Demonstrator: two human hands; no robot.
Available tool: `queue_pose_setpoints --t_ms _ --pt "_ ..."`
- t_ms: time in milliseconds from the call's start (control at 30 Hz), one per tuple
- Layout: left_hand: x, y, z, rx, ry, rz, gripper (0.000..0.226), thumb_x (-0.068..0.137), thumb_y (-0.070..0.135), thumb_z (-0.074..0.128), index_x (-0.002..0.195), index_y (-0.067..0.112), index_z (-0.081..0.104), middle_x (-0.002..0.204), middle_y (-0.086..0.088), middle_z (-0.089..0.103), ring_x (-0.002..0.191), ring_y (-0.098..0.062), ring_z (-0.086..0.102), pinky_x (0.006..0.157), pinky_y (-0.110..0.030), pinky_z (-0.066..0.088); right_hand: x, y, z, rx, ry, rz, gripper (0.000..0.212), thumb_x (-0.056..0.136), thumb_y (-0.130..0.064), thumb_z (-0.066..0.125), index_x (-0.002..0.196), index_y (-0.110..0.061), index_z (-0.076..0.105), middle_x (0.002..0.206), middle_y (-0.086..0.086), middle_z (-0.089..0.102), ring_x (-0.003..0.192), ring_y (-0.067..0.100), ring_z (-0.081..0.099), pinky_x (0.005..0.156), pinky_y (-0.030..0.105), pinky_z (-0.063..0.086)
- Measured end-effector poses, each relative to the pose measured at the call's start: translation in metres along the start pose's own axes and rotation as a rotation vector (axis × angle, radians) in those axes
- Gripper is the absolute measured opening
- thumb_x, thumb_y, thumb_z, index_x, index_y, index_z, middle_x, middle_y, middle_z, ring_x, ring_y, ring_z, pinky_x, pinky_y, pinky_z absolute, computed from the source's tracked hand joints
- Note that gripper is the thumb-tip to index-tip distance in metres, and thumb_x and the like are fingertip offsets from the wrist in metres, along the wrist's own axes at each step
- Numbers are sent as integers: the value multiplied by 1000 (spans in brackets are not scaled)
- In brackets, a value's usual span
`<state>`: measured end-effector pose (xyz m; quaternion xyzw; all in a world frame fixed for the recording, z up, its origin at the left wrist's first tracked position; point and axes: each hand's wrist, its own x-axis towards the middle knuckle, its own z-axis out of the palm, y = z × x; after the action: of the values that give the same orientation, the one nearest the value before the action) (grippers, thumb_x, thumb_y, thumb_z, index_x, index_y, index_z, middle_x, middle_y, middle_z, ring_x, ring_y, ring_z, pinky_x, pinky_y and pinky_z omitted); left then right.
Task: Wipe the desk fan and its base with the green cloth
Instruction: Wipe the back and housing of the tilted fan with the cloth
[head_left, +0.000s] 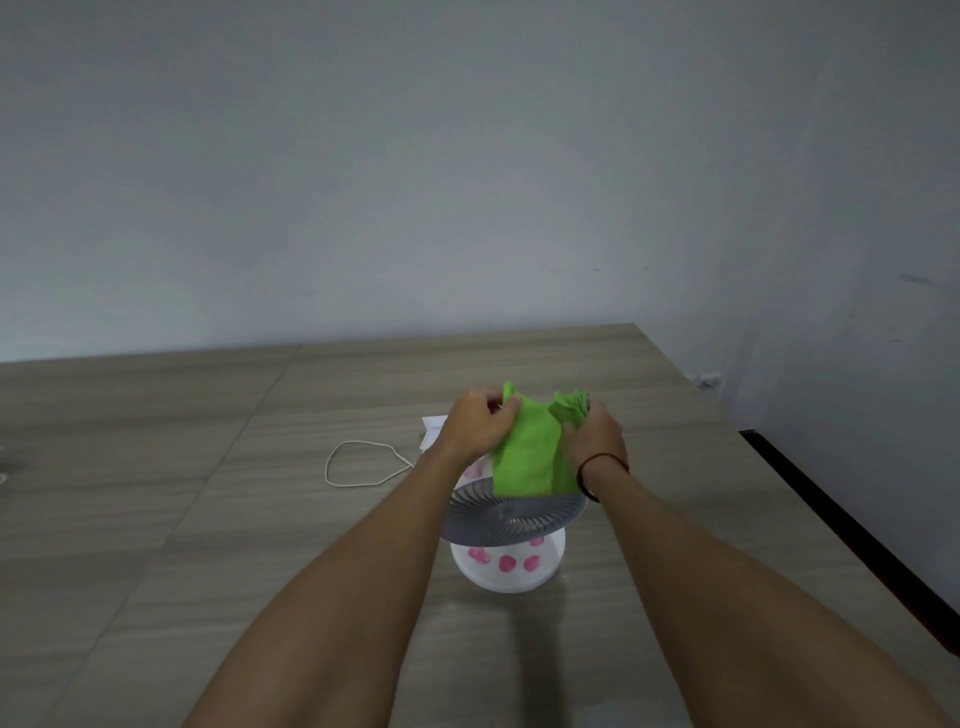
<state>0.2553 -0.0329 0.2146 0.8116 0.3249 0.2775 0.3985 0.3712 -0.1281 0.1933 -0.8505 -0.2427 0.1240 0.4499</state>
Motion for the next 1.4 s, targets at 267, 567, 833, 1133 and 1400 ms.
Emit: queue_pose_setpoints --t_ms 267,567,833,1133,1400 --pt "-17 -30 -20 91 63 -114 30 89 14 52 112 2 67 111 -11 69 106 -22 61 96 -31 47 -24 10 31 -153 -228 -142 68 80 -71 37 140 -39 36 157 2 24 142 36 23 113 51 22" --pt "-16 -45 -19 319 -314 -181 51 97 43 33 77 6 60 109 -24 65 103 -36 59 85 -36 43 -30 28 47 6 -26 -139 44 99 -36 34 137 -19 48 147 10 43 139 35 31 114 45 26" --pt "-10 -54 -18 354 -248 -143 45 99 32 31 66 10 52 106 -27 64 103 -39 58 81 -36 41 -28 39 51 250 9 107 44 101 -28 31 119 -1 59 121 25 60 113 38 54 99 44 43" --pt "-7 -62 -25 409 -317 -139 46 99 36 27 88 8 61 111 -21 65 104 -35 57 82 -34 39 -40 20 71 -75 19 -334 43 99 -35 35 138 -21 46 149 -1 43 141 27 28 117 47 18" --pt "-5 -59 -15 488 -317 -80 47 100 36 24 74 8 52 106 -23 64 96 -37 55 88 -41 41 -24 41 75 236 239 -61 43 98 -33 31 111 -7 64 110 18 66 105 37 58 93 47 46"
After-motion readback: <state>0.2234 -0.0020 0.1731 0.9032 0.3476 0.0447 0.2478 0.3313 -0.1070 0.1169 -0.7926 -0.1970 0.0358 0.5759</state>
